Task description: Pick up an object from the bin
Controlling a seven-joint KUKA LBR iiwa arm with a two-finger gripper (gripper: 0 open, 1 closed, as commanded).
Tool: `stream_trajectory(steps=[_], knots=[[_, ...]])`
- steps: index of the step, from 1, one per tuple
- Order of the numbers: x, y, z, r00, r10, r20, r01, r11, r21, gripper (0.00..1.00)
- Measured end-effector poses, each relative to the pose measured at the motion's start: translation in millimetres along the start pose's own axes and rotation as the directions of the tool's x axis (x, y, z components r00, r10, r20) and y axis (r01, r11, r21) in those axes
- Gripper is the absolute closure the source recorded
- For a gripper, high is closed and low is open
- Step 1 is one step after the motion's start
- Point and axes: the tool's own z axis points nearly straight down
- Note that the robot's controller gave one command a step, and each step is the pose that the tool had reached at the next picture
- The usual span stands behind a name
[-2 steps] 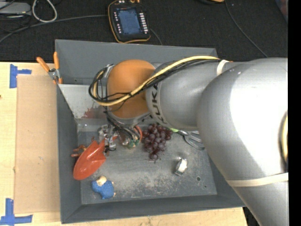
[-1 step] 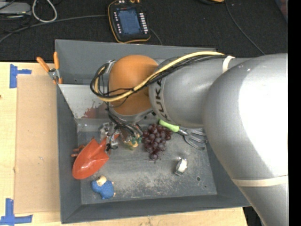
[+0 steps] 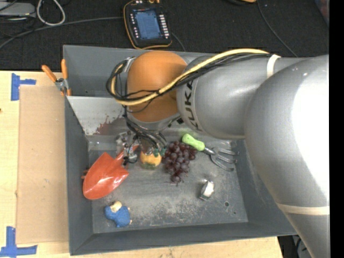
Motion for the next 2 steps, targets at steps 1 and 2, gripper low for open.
stream_trajectory(steps=[1,2], knots=[[-0.4,0.3,-16.8,1.0,0.0,0.003,0.0,1.0,0.0,1.0],[0.6,0.6,-33.8,1.0,0.001,0.0,-0.001,1.0,-0.001,1.0]])
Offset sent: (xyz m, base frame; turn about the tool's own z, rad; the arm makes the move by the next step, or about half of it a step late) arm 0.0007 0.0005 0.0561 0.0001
